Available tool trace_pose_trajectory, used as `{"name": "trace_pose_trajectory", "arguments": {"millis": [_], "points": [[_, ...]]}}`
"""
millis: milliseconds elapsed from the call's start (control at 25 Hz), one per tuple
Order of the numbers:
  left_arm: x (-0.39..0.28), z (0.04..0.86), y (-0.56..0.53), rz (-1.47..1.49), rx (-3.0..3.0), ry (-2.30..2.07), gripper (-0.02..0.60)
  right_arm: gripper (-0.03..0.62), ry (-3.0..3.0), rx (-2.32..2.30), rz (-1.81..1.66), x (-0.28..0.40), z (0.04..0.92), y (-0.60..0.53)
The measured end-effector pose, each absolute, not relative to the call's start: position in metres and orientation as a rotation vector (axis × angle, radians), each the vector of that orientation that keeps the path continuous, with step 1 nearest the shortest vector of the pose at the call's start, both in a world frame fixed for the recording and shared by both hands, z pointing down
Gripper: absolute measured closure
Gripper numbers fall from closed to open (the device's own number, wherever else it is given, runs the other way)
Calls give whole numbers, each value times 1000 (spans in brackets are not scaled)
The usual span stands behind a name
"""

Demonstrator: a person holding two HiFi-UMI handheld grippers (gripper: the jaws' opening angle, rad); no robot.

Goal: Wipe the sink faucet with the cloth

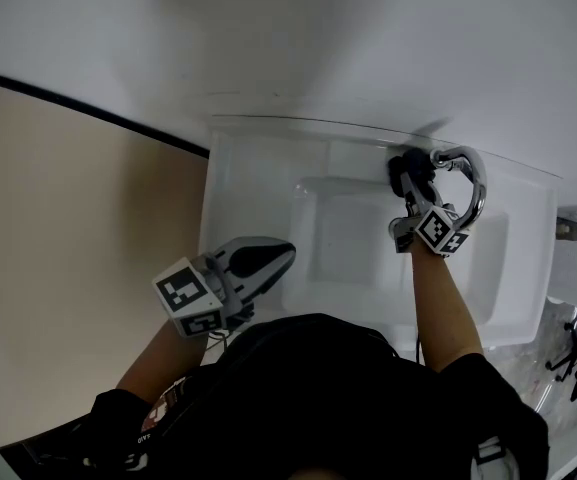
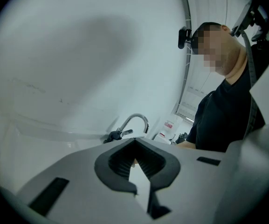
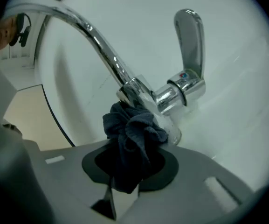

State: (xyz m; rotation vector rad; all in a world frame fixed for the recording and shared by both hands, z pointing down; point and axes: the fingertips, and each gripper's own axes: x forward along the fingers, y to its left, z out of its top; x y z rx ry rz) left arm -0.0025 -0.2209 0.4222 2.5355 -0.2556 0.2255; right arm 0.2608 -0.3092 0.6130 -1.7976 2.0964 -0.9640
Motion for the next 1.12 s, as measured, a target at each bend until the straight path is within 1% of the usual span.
{"name": "trace_pose_trajectory", "arguments": {"millis": [120, 360, 440, 520, 640, 720, 960, 1120], "points": [[16, 420, -217, 245, 2516, -277, 583, 511, 2083, -1660, -998, 267, 608, -294], [63, 417, -187, 245, 2516, -296, 583, 511, 2233, -1411, -893, 288, 557, -269], [79, 412, -179, 201, 2496, -321, 583, 511, 2311, -1374, -926, 288, 562, -273], [89, 414, -174, 218, 2498, -351, 583, 511, 2352, -1366, -994, 285, 579, -279], [90, 420, -168, 291, 2513, -364, 583, 512, 2360, -1408, -1119, 280, 612, -286], [86, 418, -167, 300, 2508, -356, 583, 513, 2333, -1388, -1146, 276, 611, -284], [74, 405, -176, 284, 2534, -307, 583, 513, 2175, -1088, -913, 298, 517, -276], [68, 400, -180, 308, 2546, -310, 583, 513, 2199, -1018, -845, 292, 498, -279]]}}
